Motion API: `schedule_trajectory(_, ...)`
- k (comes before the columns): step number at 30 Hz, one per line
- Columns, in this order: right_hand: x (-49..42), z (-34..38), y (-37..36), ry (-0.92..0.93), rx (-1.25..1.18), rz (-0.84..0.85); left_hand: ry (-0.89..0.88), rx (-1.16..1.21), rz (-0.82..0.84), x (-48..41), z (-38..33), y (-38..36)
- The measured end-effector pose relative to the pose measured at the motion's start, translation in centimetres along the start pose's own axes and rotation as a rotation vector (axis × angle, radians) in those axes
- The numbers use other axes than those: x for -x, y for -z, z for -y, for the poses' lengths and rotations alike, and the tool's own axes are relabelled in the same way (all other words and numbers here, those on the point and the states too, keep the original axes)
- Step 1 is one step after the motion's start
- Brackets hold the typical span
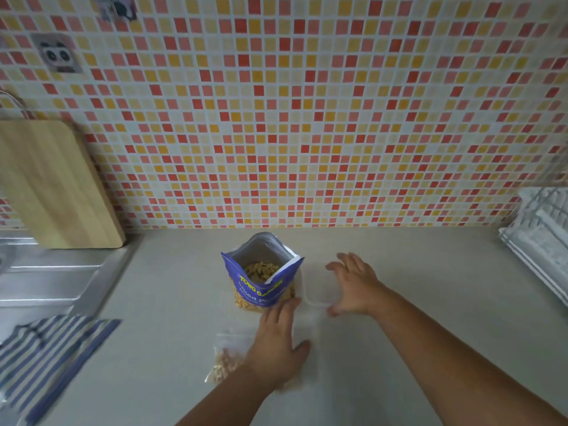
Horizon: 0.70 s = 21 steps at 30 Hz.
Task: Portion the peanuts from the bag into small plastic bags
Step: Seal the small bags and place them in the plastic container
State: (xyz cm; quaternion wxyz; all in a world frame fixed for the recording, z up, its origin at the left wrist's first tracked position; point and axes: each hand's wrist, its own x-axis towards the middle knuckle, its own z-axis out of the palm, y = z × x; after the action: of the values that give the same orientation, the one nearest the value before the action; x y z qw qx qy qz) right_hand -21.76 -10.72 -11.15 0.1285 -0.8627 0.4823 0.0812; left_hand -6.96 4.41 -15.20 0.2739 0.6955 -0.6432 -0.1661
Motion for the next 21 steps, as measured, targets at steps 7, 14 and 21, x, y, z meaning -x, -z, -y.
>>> schedule_trajectory(7,-1.8,-3.6,-1.0,0.161,0.078,0.129,0.159,-0.069,0.02,-1.4,-1.6,-2.6)
schedule_trajectory(14,5.4,-3.9,-4.5,0.358,0.115,0.136,-0.044,-0.343,0.048,3.4,-3.0,-3.6)
schedule_trajectory(21,6.5,-6.0,-3.8,0.311,-0.016,0.13,-0.046,-0.24,0.082,1.3,-2.9,-3.6)
